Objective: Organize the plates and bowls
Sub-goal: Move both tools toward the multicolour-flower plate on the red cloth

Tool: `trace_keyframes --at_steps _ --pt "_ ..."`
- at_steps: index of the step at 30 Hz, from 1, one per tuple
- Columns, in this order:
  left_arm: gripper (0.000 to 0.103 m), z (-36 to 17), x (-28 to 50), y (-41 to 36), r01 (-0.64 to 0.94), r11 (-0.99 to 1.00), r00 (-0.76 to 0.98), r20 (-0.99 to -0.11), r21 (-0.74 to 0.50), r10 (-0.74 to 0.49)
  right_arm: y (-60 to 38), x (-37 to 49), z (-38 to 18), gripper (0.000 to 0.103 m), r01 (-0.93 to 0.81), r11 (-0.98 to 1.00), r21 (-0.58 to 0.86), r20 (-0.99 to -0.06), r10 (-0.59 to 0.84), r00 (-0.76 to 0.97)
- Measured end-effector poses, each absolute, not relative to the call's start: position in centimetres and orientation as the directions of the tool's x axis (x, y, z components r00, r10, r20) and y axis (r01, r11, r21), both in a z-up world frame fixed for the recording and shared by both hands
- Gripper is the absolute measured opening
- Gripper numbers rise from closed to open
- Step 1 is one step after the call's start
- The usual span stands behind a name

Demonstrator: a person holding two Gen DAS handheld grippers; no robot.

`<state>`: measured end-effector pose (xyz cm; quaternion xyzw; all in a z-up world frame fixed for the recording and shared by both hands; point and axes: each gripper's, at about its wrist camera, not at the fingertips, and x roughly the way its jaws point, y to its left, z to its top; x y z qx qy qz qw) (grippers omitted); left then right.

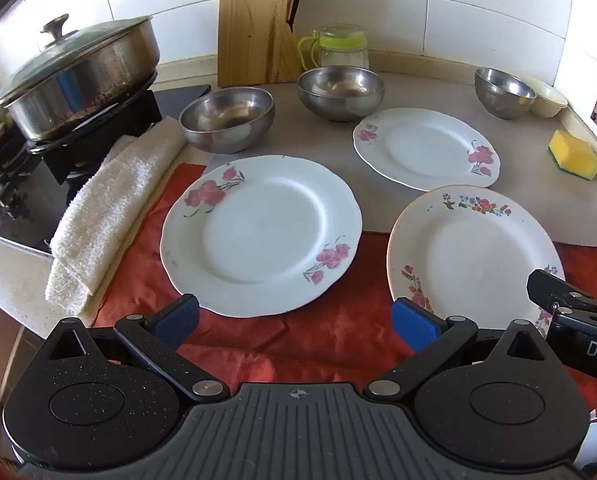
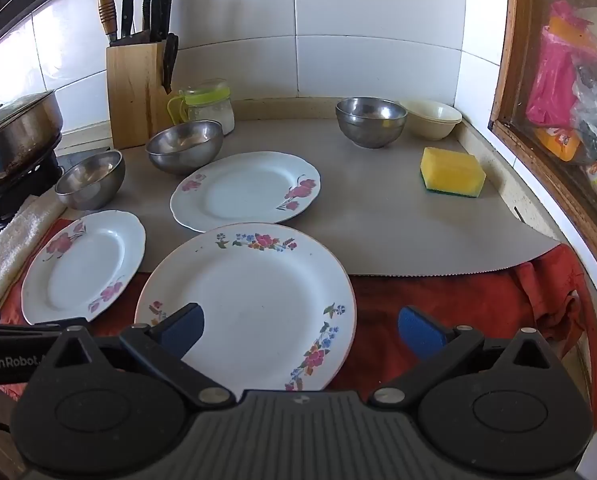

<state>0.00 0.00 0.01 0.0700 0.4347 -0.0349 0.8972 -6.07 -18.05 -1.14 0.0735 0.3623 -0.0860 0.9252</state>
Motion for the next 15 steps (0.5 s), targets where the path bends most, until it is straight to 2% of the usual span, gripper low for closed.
trace_keyframes --at_steps 15 --pt "0.103 -0.23 0.32 0.46 0.124 0.989 0.609 -0.793 0.086 -0.007 -17.91 -5.99 -1.12 0.103 0.21 0.975 0.067 -0.689 -0.108 0.717"
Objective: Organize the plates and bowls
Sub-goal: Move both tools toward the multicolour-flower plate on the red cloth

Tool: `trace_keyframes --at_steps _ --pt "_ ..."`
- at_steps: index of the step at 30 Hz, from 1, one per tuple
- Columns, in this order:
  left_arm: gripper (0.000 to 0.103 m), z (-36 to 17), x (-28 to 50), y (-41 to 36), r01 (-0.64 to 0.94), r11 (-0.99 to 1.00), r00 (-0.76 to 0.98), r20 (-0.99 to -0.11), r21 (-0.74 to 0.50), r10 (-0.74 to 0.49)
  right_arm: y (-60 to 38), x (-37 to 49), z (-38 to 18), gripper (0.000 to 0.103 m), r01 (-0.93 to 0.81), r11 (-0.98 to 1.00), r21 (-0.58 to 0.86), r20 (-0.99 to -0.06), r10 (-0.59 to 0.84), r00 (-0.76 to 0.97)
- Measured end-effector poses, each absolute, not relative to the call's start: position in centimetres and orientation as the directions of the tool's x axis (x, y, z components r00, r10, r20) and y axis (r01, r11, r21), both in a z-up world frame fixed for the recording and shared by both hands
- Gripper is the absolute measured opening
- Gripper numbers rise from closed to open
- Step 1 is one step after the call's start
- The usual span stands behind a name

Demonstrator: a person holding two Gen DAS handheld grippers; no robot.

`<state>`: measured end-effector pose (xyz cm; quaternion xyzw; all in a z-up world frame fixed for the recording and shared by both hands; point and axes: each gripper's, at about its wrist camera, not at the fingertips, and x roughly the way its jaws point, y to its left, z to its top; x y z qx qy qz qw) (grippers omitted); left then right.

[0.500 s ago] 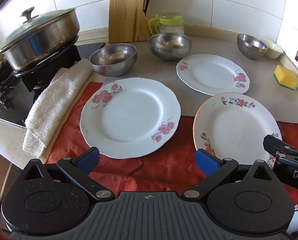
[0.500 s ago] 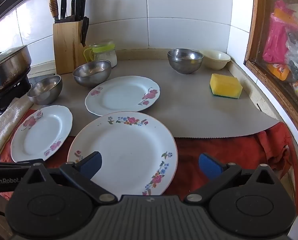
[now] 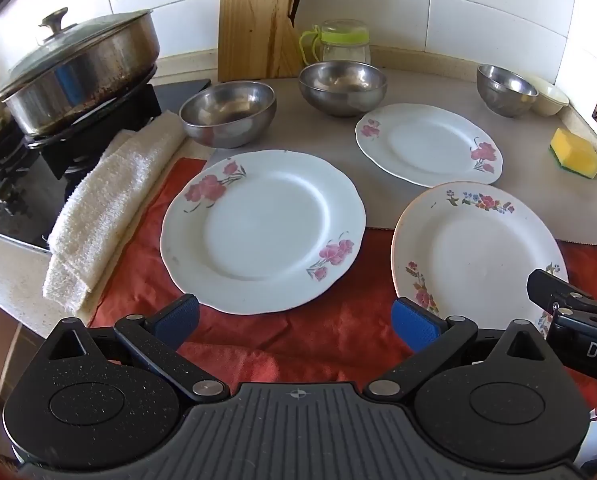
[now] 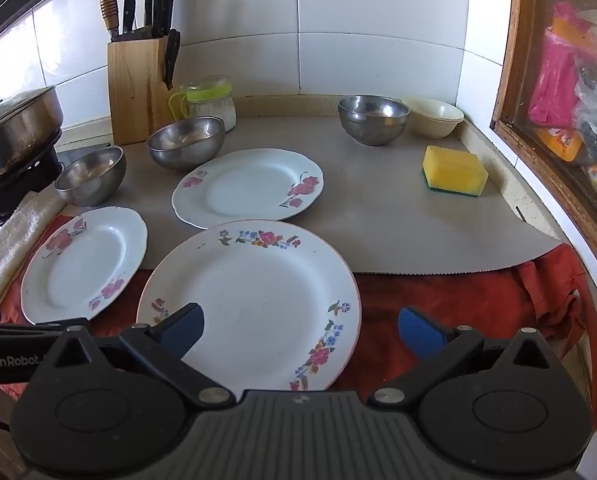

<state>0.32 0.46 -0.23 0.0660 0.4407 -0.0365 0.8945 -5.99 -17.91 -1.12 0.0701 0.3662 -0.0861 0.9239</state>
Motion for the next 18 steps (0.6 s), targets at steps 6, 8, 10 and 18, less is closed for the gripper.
trace_keyframes --at_steps 6,8,10,18 --pt "0.103 -0.28 0.28 0.38 0.122 0.989 0.609 -0.793 0.088 -0.005 -17.58 -5.83 -1.27 0.103 0.212 0.975 0.061 -0.691 -0.112 0.714" --pt "0.103 -0.26 0.3 0.39 0.122 0.989 0.609 -0.793 0.087 -0.005 -17.59 -5.84 -1.27 0.103 0.213 0.975 0.06 -0.691 -0.113 0.714" --pt "0.103 -0.28 0.31 0.41 0.121 0.989 0.608 -0.794 0.087 -0.005 -17.69 -5.85 -1.25 0.103 0.211 0.976 0.06 -0.693 -0.112 0.713" --pt "0.103 -0.36 0.45 0.47 0.122 0.989 0.605 -0.796 0.083 -0.008 -17.23 -5.4 -1.41 0.103 0.208 0.977 0.051 -0.699 -0.114 0.706"
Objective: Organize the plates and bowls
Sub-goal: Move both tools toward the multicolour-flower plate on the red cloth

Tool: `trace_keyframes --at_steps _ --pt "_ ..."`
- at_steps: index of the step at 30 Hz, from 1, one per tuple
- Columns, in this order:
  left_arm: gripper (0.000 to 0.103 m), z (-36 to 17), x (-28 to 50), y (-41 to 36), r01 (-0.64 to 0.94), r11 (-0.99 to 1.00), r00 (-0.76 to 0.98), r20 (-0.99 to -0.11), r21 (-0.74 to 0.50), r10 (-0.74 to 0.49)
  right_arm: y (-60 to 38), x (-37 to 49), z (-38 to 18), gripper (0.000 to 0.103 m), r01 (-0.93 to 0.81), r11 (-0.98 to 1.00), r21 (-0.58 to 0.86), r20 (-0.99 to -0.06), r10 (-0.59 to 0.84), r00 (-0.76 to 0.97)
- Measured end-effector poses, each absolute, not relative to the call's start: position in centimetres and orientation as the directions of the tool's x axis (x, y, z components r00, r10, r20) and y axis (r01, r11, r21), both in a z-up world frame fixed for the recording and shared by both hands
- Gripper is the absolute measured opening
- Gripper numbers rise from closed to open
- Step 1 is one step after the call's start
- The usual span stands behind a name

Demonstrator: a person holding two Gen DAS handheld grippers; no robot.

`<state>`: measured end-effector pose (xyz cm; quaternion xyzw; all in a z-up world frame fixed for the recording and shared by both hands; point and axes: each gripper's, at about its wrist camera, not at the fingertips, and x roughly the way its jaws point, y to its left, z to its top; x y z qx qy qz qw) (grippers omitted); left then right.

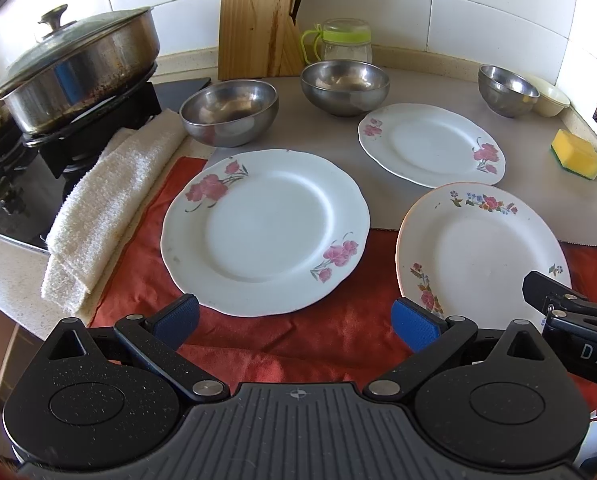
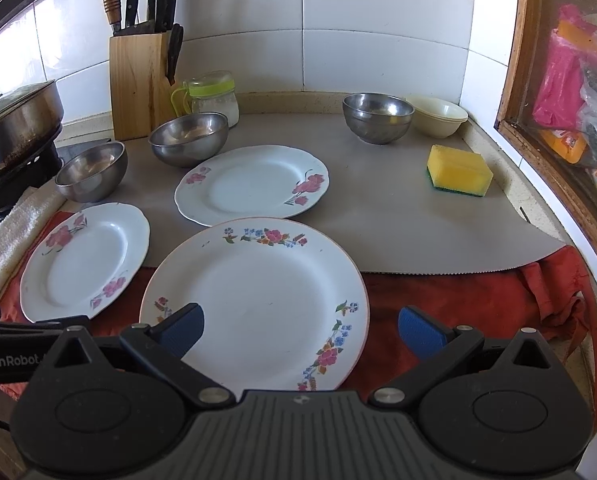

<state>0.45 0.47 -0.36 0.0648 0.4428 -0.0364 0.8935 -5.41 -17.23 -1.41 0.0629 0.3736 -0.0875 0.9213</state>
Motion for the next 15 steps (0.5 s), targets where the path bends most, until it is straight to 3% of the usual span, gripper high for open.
trace_keyframes --at_steps 15 --pt "0.103 -0.49 0.88 0.5 0.126 0.988 0.604 -0.797 0.085 -0.008 -17.11 -5.02 -1.59 0.103 0.203 0.978 0.047 -0.702 -0.112 0.703"
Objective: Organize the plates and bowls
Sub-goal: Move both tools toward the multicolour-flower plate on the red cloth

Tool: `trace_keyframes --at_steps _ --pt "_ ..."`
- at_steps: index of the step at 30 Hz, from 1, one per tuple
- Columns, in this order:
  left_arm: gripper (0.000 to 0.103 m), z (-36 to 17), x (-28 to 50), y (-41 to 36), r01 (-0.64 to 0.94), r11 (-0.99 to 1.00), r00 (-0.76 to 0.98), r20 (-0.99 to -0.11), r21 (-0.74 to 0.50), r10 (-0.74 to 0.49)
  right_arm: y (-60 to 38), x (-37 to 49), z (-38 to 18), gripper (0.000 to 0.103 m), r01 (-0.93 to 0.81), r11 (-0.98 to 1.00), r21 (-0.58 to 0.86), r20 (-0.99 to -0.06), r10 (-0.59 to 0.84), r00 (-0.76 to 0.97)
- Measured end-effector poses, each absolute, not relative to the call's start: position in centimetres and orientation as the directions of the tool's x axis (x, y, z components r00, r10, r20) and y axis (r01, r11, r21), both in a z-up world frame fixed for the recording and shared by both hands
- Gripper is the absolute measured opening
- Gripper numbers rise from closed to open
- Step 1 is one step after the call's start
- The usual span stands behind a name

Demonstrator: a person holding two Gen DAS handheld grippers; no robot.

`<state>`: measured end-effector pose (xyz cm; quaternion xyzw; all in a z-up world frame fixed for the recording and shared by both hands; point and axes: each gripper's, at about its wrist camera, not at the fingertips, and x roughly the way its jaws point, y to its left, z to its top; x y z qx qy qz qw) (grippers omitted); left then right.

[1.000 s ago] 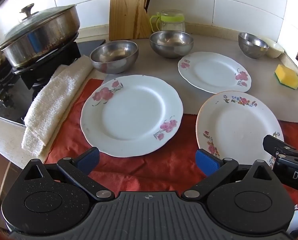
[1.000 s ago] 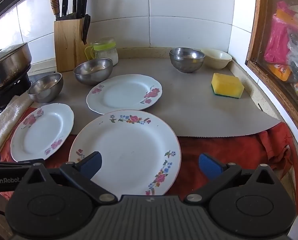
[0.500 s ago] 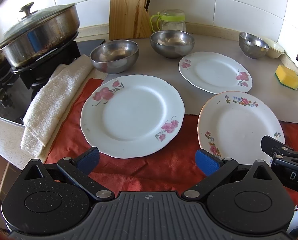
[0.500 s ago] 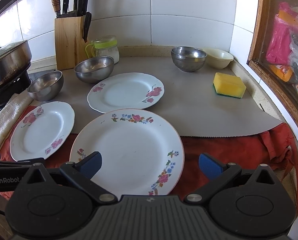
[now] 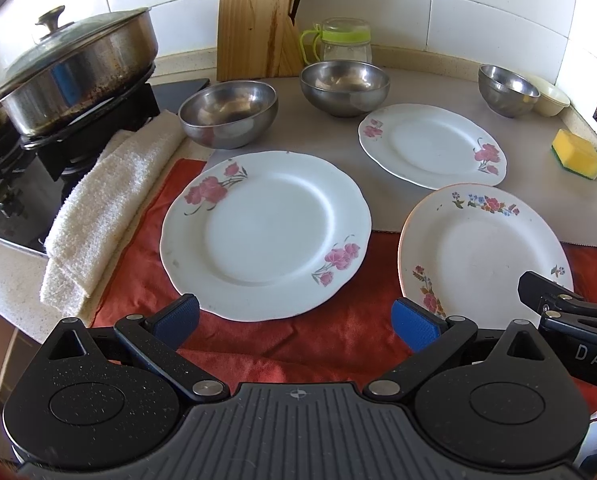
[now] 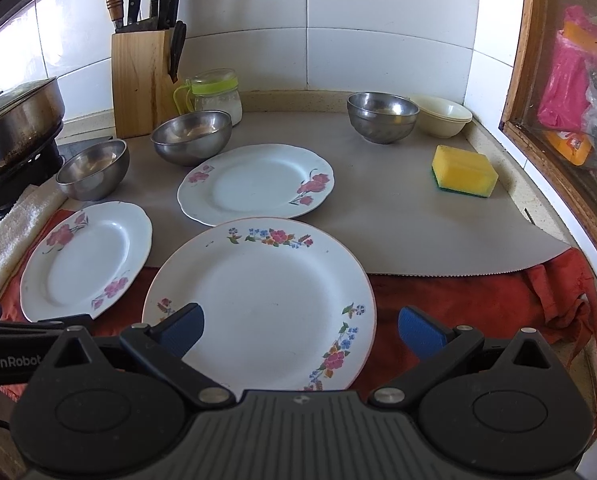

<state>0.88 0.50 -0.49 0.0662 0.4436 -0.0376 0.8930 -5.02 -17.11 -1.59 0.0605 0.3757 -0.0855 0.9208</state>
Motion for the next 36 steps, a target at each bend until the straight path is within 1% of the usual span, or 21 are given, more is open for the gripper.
trace_keyframes --at_steps 26,36 --pt "0.103 -0.8 0.4 1.0 0.136 0.987 0.604 -0.797 0.088 -0.012 -16.5 -5.5 -2.1 0.103 0.2 0.979 0.042 -0.71 -0.111 0.695" --pt "0.103 -1.2 1.5 1.0 0.117 0.989 0.59 -0.807 0.093 0.006 -16.9 -3.9 -2.5 0.103 0.179 0.983 0.046 -0.727 -0.09 0.681"
